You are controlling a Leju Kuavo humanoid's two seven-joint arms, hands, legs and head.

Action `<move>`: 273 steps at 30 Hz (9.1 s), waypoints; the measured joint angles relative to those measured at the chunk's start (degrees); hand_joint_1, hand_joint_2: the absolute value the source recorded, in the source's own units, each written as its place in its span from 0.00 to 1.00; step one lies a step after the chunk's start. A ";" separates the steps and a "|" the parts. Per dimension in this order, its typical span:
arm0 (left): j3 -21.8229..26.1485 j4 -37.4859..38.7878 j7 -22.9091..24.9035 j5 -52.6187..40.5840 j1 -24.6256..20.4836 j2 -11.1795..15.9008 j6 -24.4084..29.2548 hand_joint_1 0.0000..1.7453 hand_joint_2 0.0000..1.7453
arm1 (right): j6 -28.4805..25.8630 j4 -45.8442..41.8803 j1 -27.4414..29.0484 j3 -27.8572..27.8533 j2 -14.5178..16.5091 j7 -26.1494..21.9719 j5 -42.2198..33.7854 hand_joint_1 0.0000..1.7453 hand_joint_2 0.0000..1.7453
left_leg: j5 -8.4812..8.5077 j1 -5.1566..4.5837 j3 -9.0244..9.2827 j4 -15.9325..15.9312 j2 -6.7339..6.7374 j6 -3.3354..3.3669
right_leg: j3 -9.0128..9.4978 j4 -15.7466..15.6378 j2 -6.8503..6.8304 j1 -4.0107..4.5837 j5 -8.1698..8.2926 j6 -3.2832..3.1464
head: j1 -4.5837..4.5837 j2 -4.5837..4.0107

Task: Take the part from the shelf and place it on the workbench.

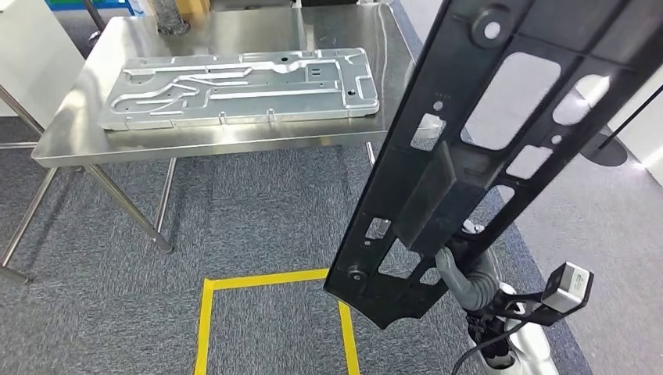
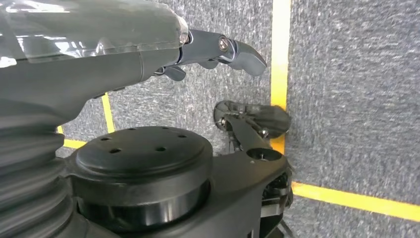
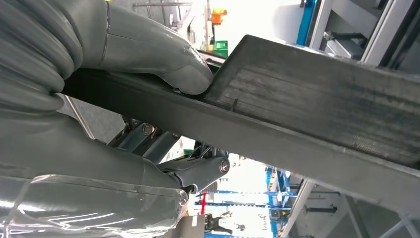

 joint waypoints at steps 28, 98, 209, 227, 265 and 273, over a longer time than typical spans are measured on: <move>0.09 0.00 -0.48 -0.42 -0.26 -0.16 0.20 0.00 1.00 | -0.74 0.21 -0.37 0.04 0.08 -0.70 2.74 1.00 1.00 | 1.08 1.37 -1.90 0.83 -0.83 -0.71 | 0.30 -5.22 -0.44 -0.29 6.49 0.21 | -0.17 0.00; 0.48 0.00 -1.01 -1.77 -0.31 -0.12 -1.01 0.00 1.00 | -0.68 -3.83 5.29 -0.31 0.45 -0.05 5.59 1.00 1.00 | -0.95 0.88 -0.62 2.05 -0.57 -2.56 | 3.84 -13.10 -0.70 -0.76 10.70 -0.71 | -0.19 0.00; 7.14 0.17 1.40 -5.72 -0.94 1.31 -8.11 0.00 0.00 | -46.62 84.89 -11.97 -17.70 2.63 -1.27 23.05 0.00 0.00 | -1.76 0.76 3.39 -1.74 1.31 -1.02 | 1.71 -16.23 0.61 1.06 15.94 -1.84 | -0.21 0.00; 7.21 0.13 2.88 -6.88 -1.21 1.64 -8.00 0.00 0.00 | -38.11 88.00 -4.01 -27.02 11.06 6.46 18.51 0.00 0.00 | 0.64 2.47 -12.56 8.56 -0.35 -4.62 | 13.38 -17.93 -0.46 -0.07 6.25 -2.73 | -0.25 0.00; 4.34 0.14 7.40 -14.61 -2.20 2.14 0.12 0.00 0.50 | -32.09 91.74 -4.94 -25.02 10.26 15.17 22.72 0.00 1.00 | -0.90 1.76 -5.59 8.63 -0.14 -4.49 | 10.79 -17.03 -1.78 0.51 7.81 -3.17 | -0.23 0.00; -4.78 -0.23 8.03 -3.96 1.80 3.93 -0.62 0.00 0.00 | -31.85 89.06 -3.91 -20.64 10.27 16.26 22.02 0.00 0.00 | 1.65 1.69 -1.72 -0.27 0.04 -1.69 | 8.25 -12.44 -1.31 0.53 5.28 -1.03 | -0.24 0.00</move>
